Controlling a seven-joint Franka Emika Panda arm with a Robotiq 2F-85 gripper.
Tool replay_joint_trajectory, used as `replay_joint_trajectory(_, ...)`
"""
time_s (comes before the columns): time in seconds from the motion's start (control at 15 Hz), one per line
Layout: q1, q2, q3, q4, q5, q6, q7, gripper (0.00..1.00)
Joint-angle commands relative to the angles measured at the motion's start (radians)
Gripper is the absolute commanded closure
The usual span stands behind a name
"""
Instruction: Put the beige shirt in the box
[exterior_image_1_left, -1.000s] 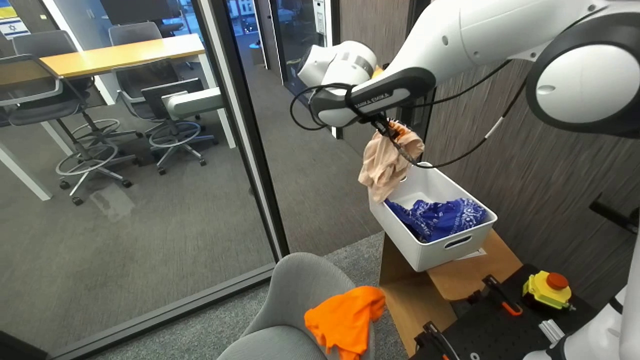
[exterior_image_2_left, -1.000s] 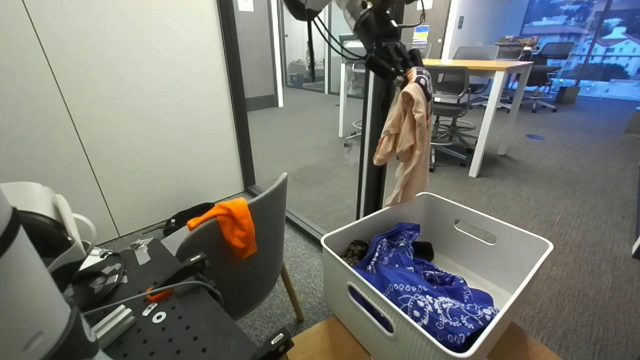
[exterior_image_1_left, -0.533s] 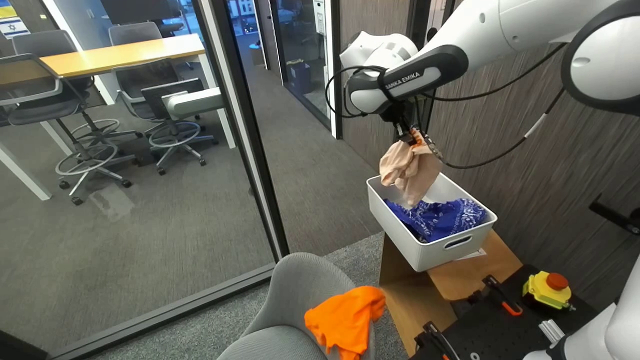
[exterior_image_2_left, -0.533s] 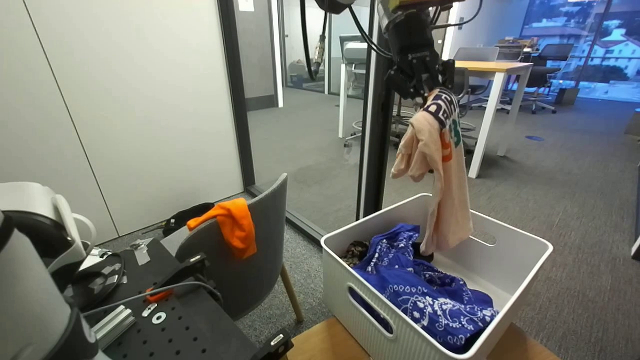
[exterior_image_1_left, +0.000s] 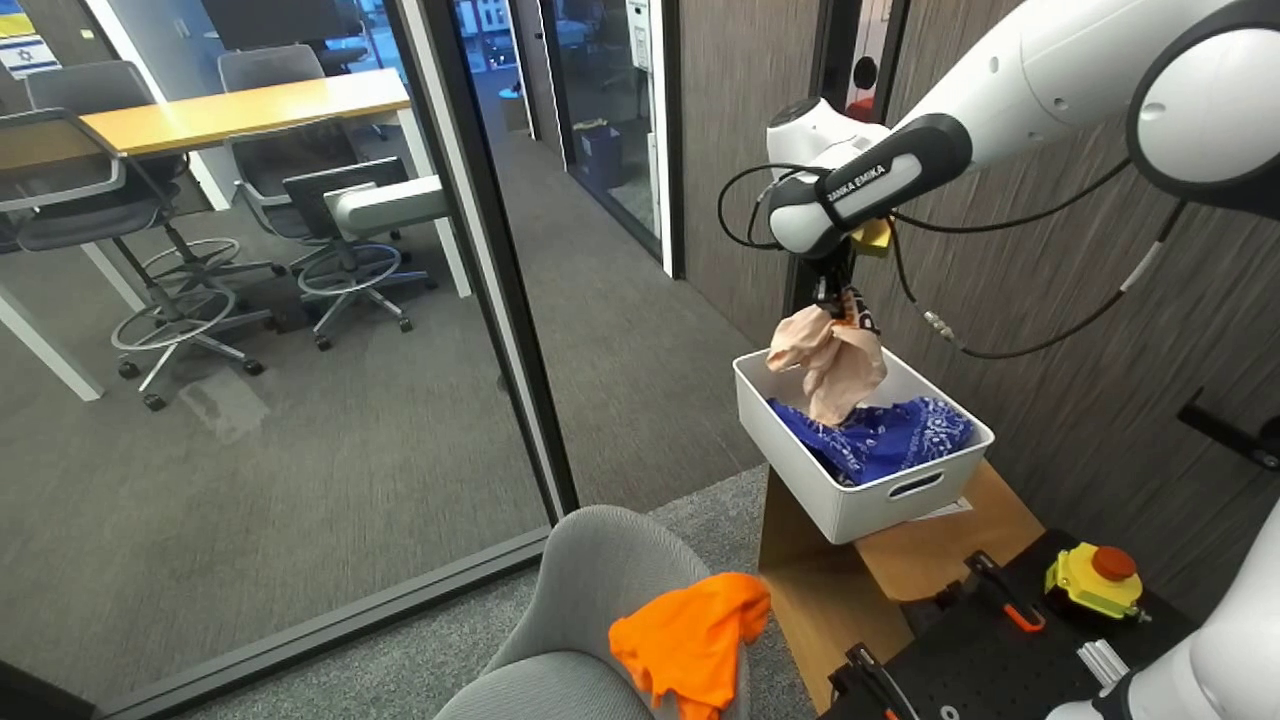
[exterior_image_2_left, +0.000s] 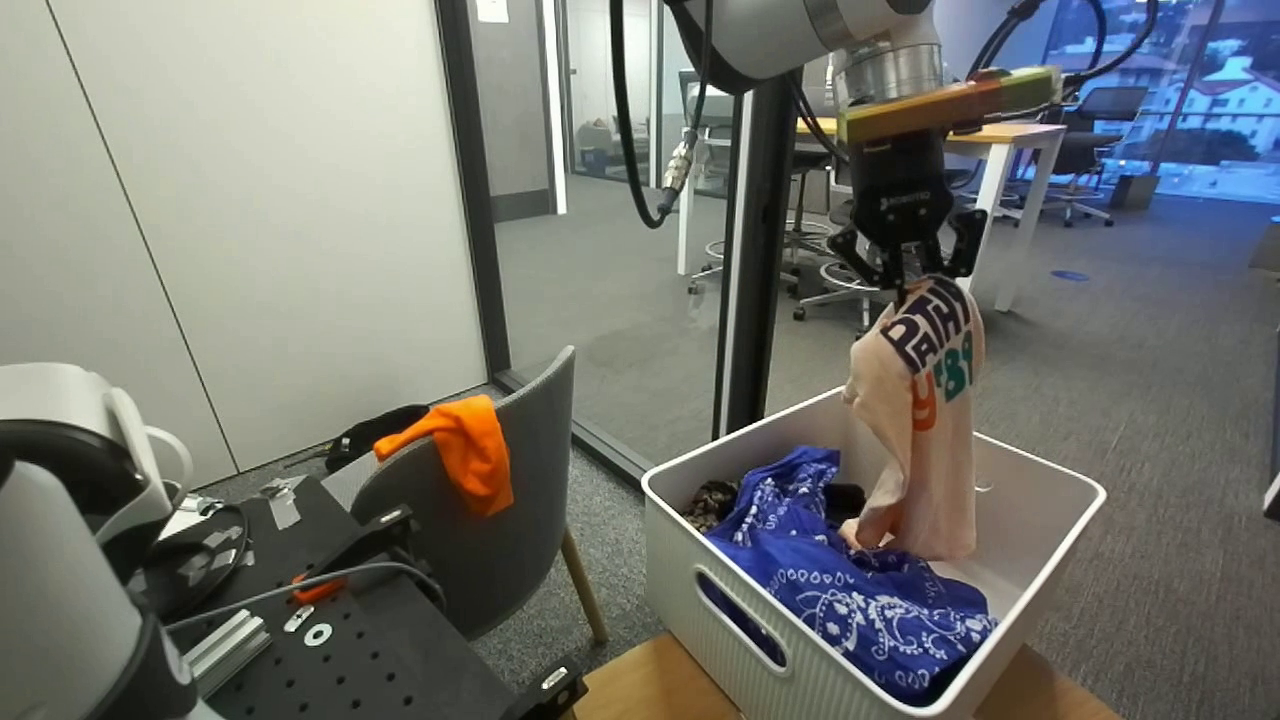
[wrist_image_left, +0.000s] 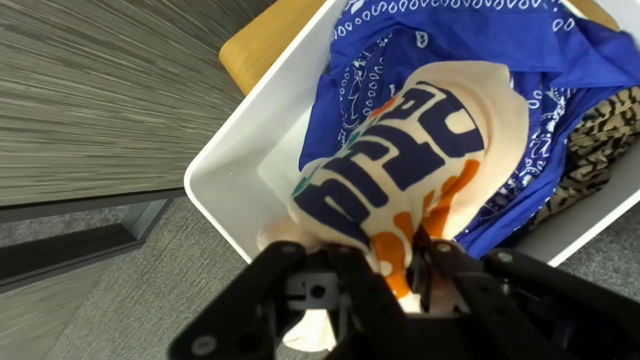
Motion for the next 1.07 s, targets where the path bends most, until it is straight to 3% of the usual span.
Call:
replay_joint_trajectory(0.0,-0.02,-0.008,-0.023,-0.063,0.045,0.125,0.039,0.9)
replay_joint_trajectory(0.33,-0.038,0.018,-0.034,-0.095,0.077,0.205,0.041,0.9)
replay_joint_trajectory(0.87,-0.049,0.027,-0.036,-0.104,0.101,0.231,0.042,0.91)
replay_joint_trajectory(0.93,-0.053,0.027,-0.033,-0.103,0.12,0.226,0.044,0.62)
replay_joint_trajectory(1.0,-0.054,0.027,-0.033,-0.104,0.131,0.228,0.045,0.62)
